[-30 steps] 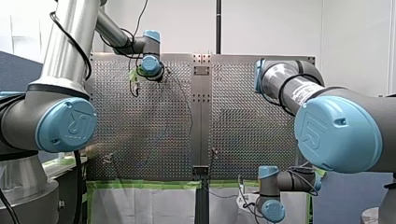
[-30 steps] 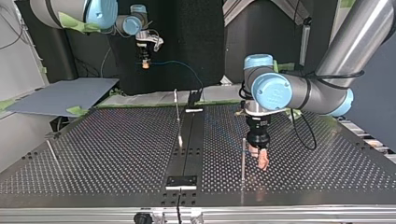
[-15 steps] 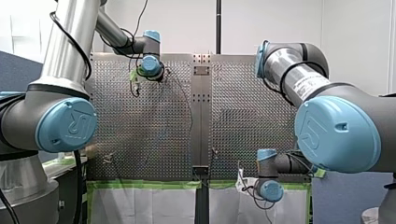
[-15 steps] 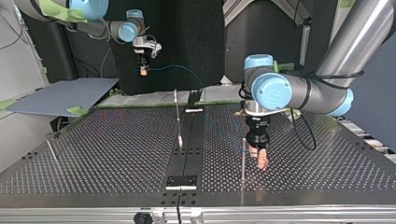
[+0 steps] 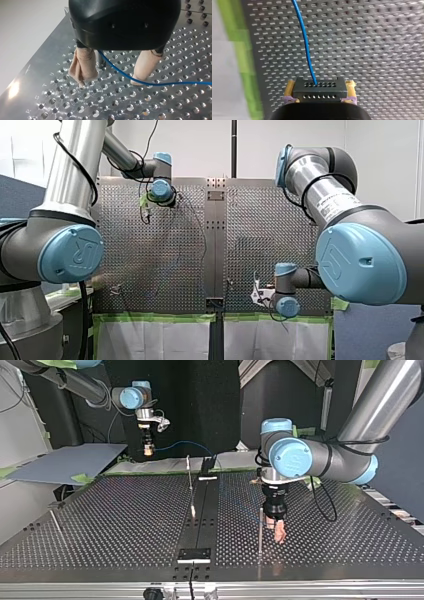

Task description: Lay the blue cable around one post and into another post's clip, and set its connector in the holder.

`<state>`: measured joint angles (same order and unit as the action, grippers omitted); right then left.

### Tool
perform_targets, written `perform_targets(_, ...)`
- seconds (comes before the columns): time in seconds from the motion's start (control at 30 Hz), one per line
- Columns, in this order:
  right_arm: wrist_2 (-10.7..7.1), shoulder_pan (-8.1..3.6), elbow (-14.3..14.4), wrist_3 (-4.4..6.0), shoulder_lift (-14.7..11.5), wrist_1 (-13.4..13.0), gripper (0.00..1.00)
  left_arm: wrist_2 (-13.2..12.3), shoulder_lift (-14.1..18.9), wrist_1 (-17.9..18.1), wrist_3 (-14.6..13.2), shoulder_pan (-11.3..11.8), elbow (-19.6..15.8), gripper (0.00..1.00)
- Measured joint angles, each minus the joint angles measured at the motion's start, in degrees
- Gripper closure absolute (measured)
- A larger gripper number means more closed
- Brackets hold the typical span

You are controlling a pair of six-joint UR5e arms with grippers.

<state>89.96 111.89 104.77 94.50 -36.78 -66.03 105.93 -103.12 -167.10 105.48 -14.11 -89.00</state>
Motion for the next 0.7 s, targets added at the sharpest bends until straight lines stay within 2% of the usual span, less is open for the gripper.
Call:
perform_targets(0.2, -0.35, 0.22, 0.0, -0.05, -2.1, -1.9, 1.0, 0.1, 0.0, 0.0, 0.0, -0.1, 0.0, 0.0)
perform_targets(0.7, 0.1, 0.54, -0.1, -0.19, 3.2, -4.6, 1.0, 0.4, 0.0, -0.3, 0.7, -0.2, 0.0, 0.0)
